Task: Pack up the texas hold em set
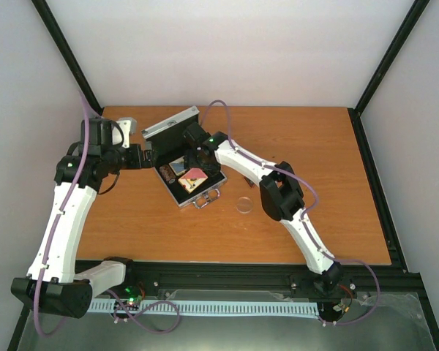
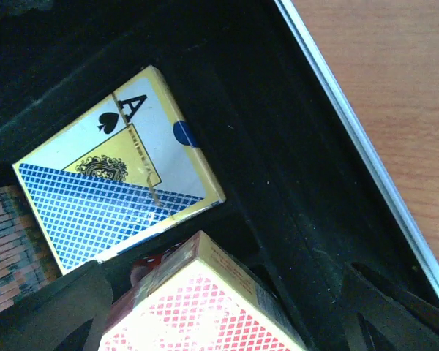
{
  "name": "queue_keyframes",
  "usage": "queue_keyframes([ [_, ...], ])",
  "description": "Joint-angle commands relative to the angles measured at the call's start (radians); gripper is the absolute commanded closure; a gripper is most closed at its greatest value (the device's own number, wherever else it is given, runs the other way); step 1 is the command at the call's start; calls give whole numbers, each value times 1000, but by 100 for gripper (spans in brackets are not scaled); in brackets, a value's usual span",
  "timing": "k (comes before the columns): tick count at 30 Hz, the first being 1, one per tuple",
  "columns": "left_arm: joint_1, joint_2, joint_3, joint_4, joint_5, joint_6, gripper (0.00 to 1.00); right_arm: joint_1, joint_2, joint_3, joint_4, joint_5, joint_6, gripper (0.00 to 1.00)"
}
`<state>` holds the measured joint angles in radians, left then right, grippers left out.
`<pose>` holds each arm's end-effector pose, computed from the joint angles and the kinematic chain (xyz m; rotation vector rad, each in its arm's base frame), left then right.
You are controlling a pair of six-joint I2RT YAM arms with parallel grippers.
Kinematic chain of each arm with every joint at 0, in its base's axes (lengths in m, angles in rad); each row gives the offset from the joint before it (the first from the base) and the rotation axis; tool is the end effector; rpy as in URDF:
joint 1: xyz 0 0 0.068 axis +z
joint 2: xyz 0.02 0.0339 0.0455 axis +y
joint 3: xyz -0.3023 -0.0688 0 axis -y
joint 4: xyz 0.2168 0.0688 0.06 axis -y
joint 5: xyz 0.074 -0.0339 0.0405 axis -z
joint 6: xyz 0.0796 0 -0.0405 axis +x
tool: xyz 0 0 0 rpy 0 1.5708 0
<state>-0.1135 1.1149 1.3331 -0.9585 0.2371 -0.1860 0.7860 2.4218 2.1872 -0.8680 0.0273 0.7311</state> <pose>0.1939 -0.0409 0.3883 0.0377 2.3231 -0.4259 0.3842 0.3815 0.1837 -0.0666 2.7514 0.4242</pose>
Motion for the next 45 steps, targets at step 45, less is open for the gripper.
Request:
queue_keyframes([
  [45,-2,42,6,2,-2,4,0,48,-96,-122,-2,366,-313,11],
])
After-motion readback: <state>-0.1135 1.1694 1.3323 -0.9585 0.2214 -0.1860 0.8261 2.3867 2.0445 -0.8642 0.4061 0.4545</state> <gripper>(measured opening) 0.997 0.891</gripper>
